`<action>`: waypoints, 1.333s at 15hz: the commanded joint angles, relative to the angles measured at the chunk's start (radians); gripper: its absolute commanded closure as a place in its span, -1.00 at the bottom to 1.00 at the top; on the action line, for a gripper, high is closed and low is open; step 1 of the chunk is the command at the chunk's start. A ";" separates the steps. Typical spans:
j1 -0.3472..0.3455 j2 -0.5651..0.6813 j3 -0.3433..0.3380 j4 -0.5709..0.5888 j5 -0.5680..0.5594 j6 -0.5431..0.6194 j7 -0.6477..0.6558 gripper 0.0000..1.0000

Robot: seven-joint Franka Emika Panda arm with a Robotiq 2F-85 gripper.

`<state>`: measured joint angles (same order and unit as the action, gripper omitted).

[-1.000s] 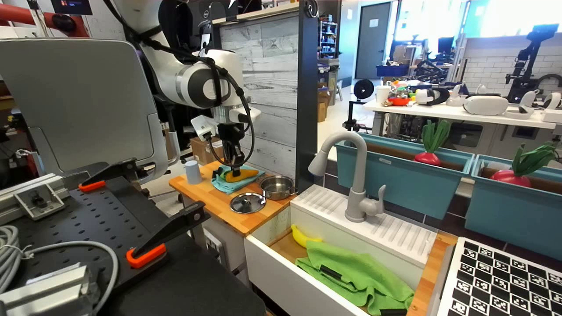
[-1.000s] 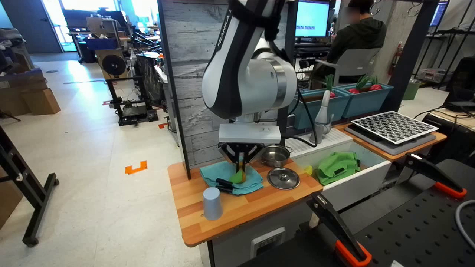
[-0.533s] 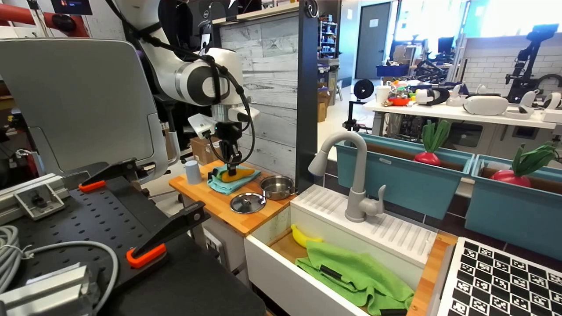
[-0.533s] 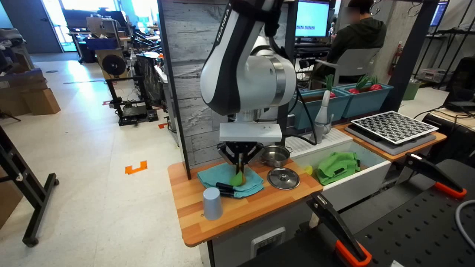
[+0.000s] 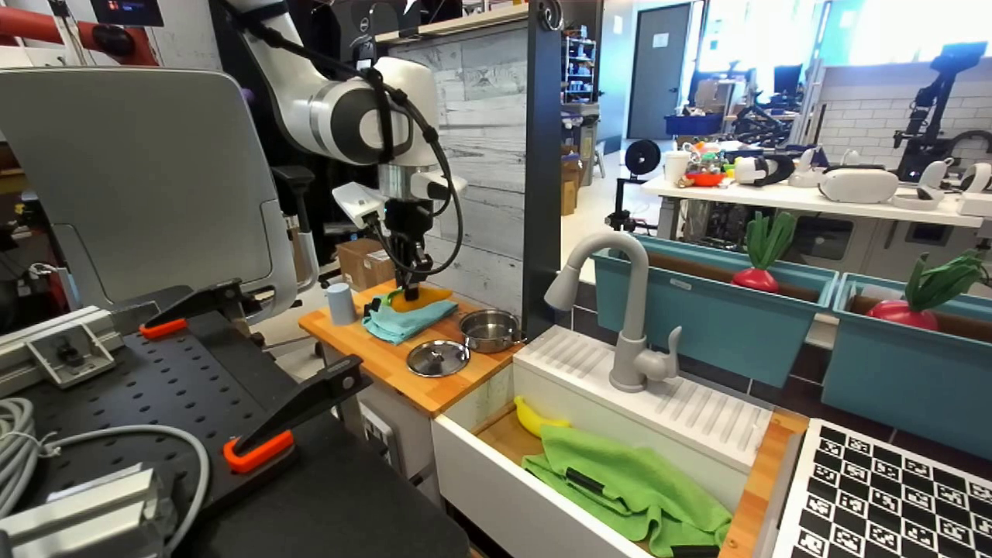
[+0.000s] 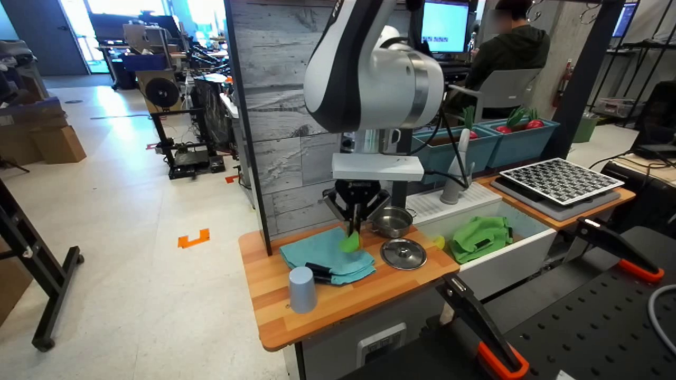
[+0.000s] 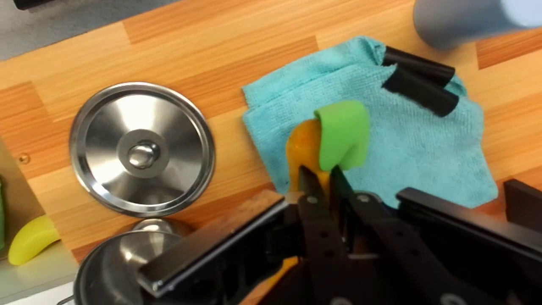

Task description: Remove the lead from the pot and put it on the table, pick up a toy and put it in the pot

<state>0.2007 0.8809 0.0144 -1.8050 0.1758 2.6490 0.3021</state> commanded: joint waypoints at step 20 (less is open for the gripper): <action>-0.157 0.074 -0.044 0.138 0.023 -0.017 0.052 0.96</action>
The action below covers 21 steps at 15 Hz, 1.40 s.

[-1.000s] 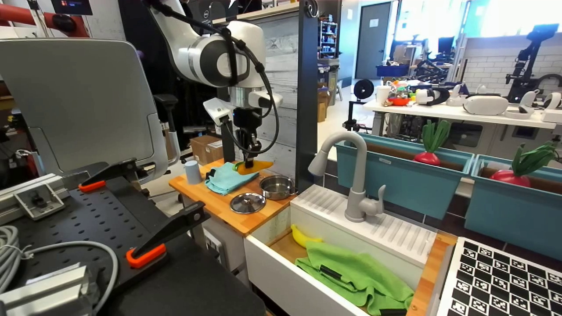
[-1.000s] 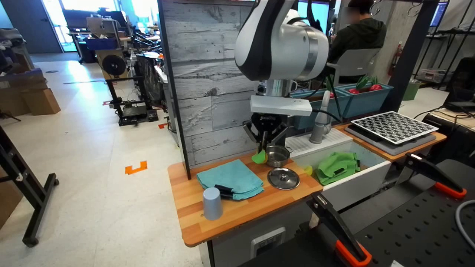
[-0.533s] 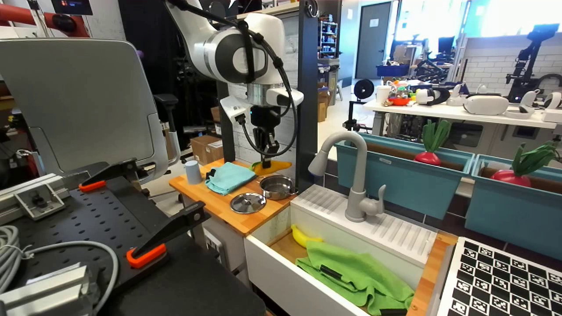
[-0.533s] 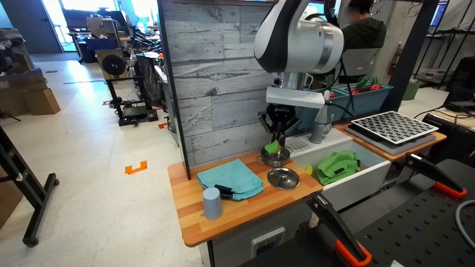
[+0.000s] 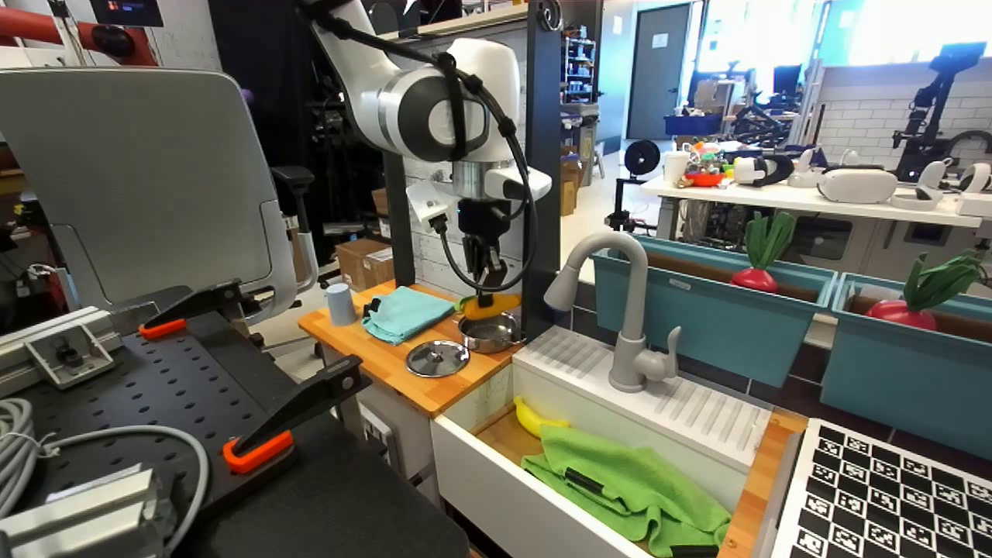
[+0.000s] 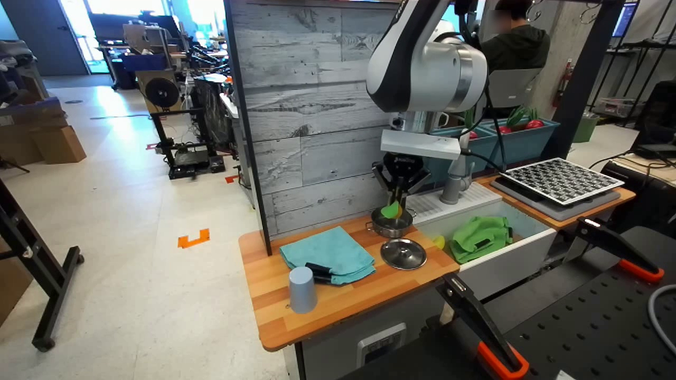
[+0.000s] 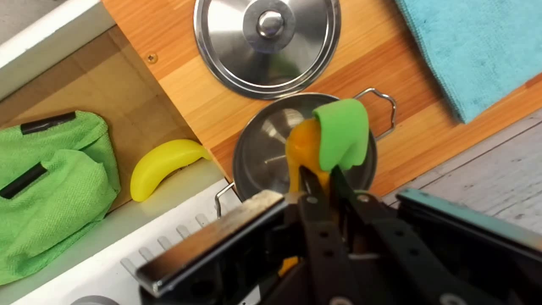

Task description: Remove the lead from the pot and put it on the table, pick up a toy and put it in the pot

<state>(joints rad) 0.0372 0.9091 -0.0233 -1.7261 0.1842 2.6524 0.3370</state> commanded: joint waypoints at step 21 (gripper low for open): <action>-0.007 -0.061 0.052 -0.093 0.026 0.026 -0.029 -1.00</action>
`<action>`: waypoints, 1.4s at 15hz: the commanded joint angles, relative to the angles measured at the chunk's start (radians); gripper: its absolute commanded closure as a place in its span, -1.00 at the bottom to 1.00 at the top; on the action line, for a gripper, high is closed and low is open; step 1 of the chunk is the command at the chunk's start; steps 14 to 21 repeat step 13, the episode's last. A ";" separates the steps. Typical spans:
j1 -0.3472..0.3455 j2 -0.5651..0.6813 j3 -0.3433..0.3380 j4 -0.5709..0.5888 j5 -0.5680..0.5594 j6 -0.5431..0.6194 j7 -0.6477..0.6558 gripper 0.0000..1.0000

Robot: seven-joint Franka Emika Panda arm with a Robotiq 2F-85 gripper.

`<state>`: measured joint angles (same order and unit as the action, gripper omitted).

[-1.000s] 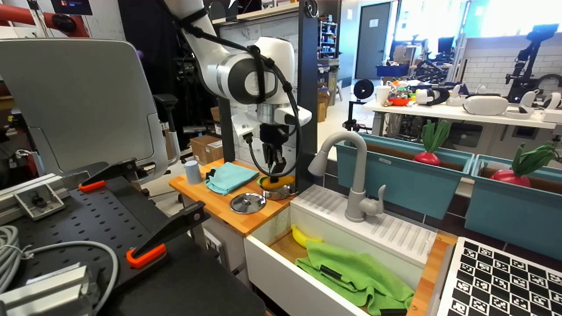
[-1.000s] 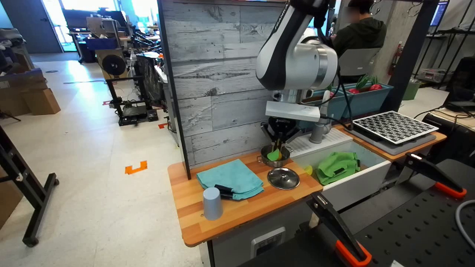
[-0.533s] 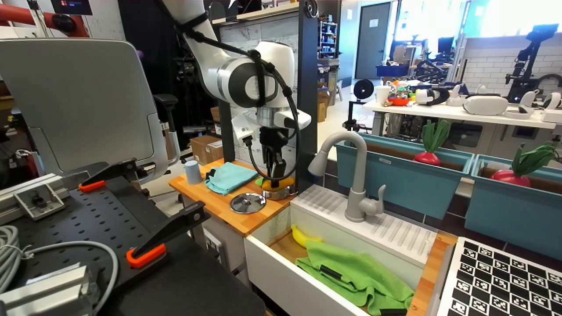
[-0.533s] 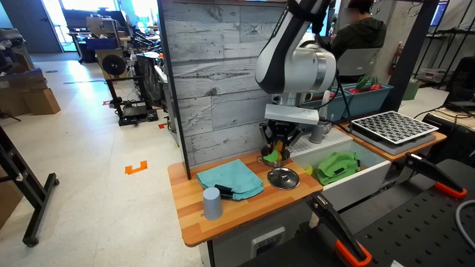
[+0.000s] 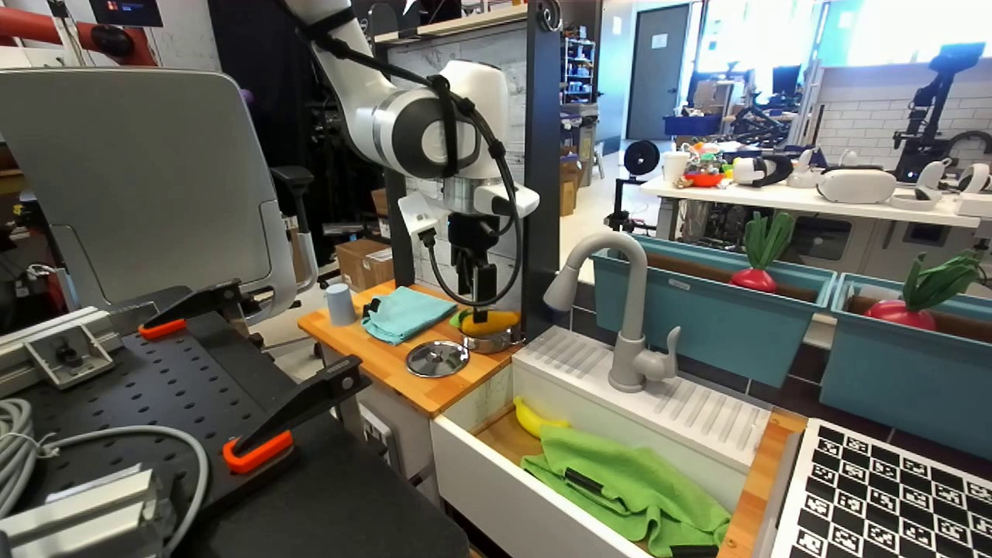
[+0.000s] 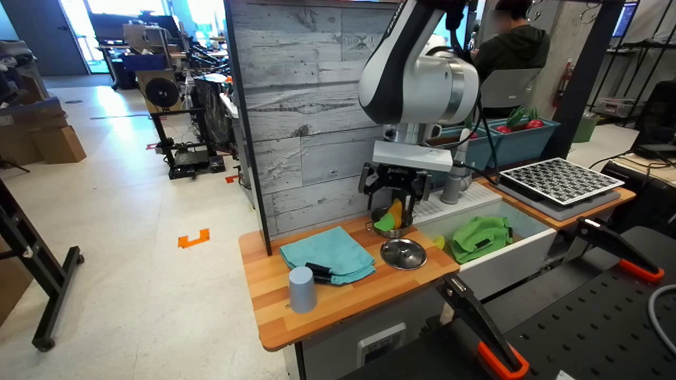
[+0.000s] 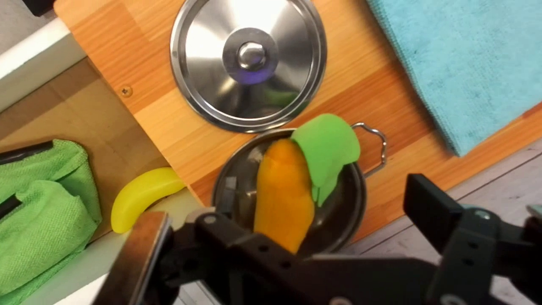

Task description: Remove the lead from the pot and put it on the table, pick up a toy and put it in the pot

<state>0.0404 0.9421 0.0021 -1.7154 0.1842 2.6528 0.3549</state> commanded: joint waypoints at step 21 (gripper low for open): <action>0.007 -0.153 0.024 -0.168 0.008 -0.005 -0.083 -1.00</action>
